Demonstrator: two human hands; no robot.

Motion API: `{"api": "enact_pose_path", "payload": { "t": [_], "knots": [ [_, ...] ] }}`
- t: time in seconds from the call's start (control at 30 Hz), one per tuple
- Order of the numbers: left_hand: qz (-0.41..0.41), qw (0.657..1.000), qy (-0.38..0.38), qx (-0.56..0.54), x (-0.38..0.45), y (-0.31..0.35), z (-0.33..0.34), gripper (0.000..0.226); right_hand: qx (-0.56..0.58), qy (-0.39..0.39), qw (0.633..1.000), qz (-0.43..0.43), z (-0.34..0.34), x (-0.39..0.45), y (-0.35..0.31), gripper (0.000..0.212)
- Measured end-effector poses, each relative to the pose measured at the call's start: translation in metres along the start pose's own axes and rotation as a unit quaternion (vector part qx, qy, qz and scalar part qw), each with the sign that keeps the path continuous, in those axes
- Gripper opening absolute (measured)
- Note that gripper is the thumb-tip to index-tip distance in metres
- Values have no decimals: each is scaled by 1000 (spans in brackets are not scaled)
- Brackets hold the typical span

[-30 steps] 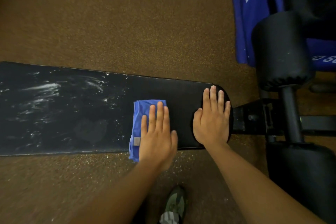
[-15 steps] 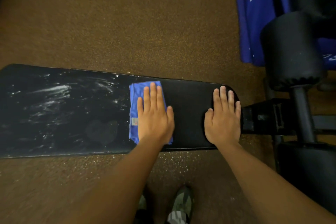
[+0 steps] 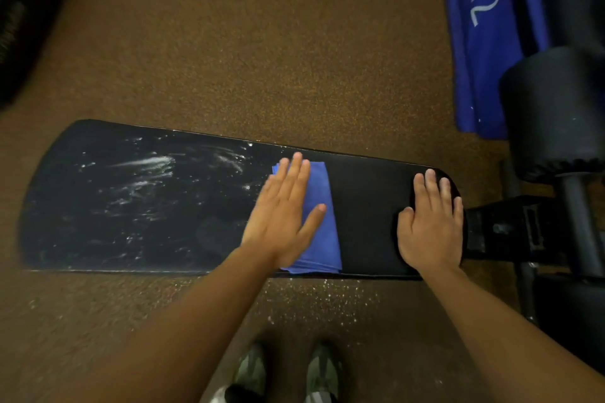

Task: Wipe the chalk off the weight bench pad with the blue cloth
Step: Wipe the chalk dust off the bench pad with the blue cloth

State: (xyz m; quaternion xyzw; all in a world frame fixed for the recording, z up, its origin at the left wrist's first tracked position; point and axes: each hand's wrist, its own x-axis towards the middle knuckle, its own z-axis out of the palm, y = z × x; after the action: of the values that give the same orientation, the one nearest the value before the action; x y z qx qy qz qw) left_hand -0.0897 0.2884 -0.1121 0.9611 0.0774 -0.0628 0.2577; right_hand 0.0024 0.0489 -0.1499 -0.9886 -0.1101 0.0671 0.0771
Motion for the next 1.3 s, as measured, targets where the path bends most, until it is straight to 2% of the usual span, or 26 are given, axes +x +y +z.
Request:
{"api": "enact_pose_path", "payload": {
  "t": [0.17,0.33,0.5,0.7,0.83,0.97,1.03,1.17,1.23,1.3],
  "knots": [
    [-56,992,37,104,-15,-58,-22,74,10,-4,1000,27,-5,-4,-20,65],
    [-72,989,35,128,-14,-87,-31,71,64,3,992,-107,-10,-24,-99,72],
    [-67,988,24,135,-14,-114,-33,70,55,-36,982,-180,4,-24,-155,74],
    [-48,990,10,131,-20,-144,-38,69,-51,-63,986,-146,30,-21,-170,77],
    [-47,991,9,122,-21,-145,-38,68,-50,-58,994,-82,30,-7,-184,65],
    [-44,993,12,113,-20,-146,-38,67,-23,-45,999,11,31,27,-218,65],
    [-41,993,14,108,-19,-146,-37,66,-21,-48,999,-9,32,25,-233,65],
    [-35,993,13,111,-20,-150,-38,66,-23,-77,989,-128,34,-44,-232,66],
    [-33,993,12,110,-21,-150,-38,65,-30,-101,987,-123,33,-74,-206,67],
    [-33,993,17,109,-21,-148,-38,64,-42,-94,992,-79,30,-73,-180,67]
  ]
}}
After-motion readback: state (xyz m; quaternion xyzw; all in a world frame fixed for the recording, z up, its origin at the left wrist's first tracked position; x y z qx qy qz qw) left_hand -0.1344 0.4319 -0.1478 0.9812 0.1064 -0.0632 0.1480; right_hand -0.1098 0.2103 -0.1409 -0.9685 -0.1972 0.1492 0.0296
